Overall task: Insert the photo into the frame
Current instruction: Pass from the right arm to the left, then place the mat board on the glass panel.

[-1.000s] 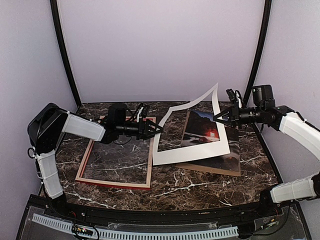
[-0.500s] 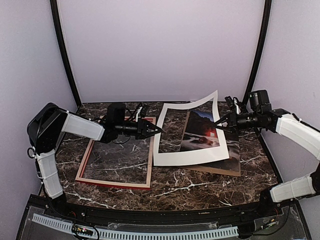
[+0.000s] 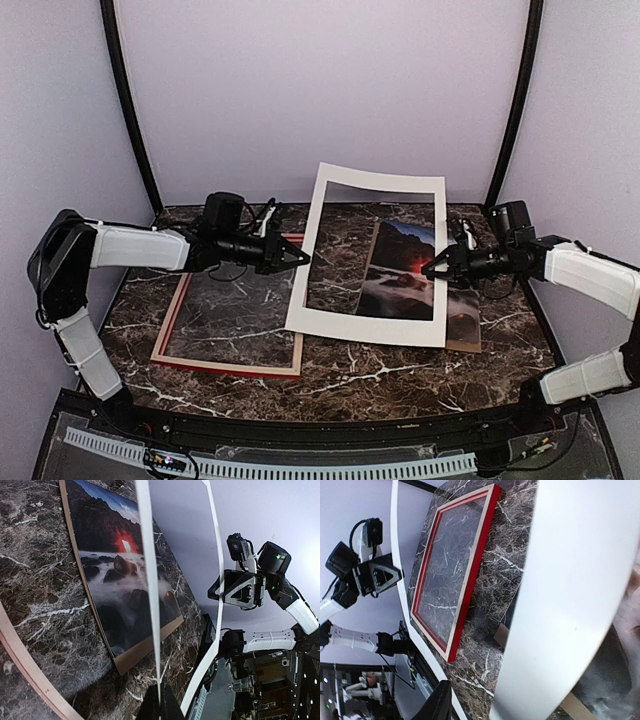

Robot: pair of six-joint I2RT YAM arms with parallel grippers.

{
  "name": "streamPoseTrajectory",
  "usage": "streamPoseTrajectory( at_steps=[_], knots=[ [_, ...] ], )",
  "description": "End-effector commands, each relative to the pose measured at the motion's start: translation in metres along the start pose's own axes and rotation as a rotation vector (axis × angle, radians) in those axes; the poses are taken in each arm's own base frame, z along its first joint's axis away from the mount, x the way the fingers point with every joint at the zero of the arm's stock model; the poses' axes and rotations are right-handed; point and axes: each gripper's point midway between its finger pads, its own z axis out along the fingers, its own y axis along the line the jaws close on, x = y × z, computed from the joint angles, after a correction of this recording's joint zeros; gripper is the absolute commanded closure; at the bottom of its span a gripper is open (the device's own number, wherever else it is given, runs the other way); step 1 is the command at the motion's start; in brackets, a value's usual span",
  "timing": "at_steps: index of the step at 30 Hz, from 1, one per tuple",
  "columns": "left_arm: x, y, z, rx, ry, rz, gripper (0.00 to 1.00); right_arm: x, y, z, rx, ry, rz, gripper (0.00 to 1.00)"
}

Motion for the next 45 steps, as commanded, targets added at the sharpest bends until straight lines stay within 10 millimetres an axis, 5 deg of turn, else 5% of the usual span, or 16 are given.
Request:
streamPoseTrajectory(
  at_steps=[1, 7, 13, 22, 28, 37, 45],
  knots=[
    [0.008, -0.001, -0.024, -0.094, 0.047, -0.035, 1.00, 0.003, -0.007, 0.009, 0.014, -0.007, -0.006, 0.61],
    [0.028, 0.018, -0.062, -0.256, 0.104, -0.075, 1.00, 0.012, -0.030, 0.008, 0.128, -0.002, 0.004, 0.47],
    [0.039, 0.042, -0.120, -0.457, 0.132, -0.082, 1.00, 0.019, -0.049, 0.013, 0.184, 0.012, 0.025, 0.38],
    [0.052, 0.080, -0.205, -0.808, 0.214, -0.073, 1.00, 0.022, -0.064, 0.022, 0.203, 0.032, 0.036, 0.36],
    [0.051, 0.094, -0.244, -0.968, 0.225, -0.085, 1.00, 0.020, -0.069, 0.028, 0.207, 0.049, 0.032, 0.36],
    [0.045, 0.113, -0.268, -1.064, 0.216, -0.116, 1.00, 0.018, -0.075, 0.037, 0.202, 0.069, 0.037, 0.36],
    [0.048, 0.130, -0.263, -1.072, 0.224, -0.153, 1.00, 0.021, -0.081, 0.042, 0.207, 0.081, 0.052, 0.36]
  ],
)
